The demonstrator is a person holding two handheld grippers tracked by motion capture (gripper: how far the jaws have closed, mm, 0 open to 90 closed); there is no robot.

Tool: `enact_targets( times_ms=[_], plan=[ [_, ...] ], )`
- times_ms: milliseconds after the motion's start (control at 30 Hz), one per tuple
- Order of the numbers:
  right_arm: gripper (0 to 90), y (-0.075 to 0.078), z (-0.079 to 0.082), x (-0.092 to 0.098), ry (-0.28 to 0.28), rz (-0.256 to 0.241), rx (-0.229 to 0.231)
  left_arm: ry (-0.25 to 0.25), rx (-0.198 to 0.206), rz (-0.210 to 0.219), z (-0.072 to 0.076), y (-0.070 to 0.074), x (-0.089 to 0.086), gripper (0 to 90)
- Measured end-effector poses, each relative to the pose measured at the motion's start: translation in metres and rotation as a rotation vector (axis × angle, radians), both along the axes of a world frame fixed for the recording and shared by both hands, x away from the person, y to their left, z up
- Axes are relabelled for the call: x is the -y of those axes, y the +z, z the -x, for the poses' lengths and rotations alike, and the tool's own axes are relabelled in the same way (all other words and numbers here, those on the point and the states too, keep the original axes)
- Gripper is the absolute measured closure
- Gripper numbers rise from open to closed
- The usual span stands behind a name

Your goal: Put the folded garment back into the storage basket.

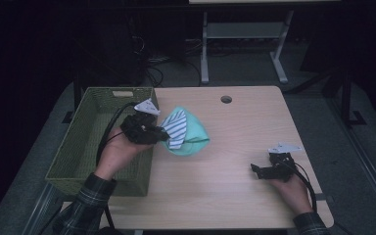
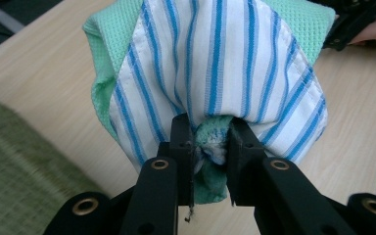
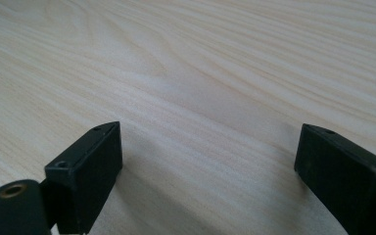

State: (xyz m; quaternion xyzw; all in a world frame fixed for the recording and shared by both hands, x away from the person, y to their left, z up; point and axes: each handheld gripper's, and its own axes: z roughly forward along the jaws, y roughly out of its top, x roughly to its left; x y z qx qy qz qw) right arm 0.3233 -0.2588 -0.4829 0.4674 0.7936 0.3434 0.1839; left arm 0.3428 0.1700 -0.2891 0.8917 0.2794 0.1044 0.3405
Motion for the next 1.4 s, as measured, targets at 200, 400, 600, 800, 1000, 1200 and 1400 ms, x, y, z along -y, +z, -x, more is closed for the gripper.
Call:
enact_targets(
  times_ms=[200, 400, 600, 800, 1000, 1200, 1400],
  plan=[
    [10.1, 0.0, 0.0, 0.0, 0.0, 0.0, 0.001, 0.057, 0.008, 0.012, -0.001, 0.005, -0.022, 75.4],
    [10.2, 0.0, 0.0, 0.0, -0.002, 0.001, 0.0, 0.104, 0.014, 0.019, -0.002, 0.005, -0.039, 75.4],
    [10.2, 0.0, 0.0, 0.0, -0.006, 0.0, -0.001, 0.145, 0.026, 0.001, -0.004, 0.005, -0.053, 75.4],
    [10.2, 0.0, 0.002, 0.0, -0.015, 0.0, -0.002, 0.214, 0.037, -0.011, -0.006, 0.008, -0.073, 75.4],
    [10.1, 0.0, 0.002, 0.0, -0.015, -0.001, -0.001, 0.305, 0.048, -0.008, -0.003, 0.005, -0.098, 75.4],
    [10.1, 0.0, 0.001, 0.0, -0.014, -0.001, -0.003, 0.382, 0.035, -0.023, -0.002, -0.008, -0.12, 75.4],
    [10.1, 0.0, 0.001, 0.0, -0.014, -0.001, -0.002, 0.441, 0.021, -0.042, -0.003, -0.024, -0.137, 75.4]
  ],
)
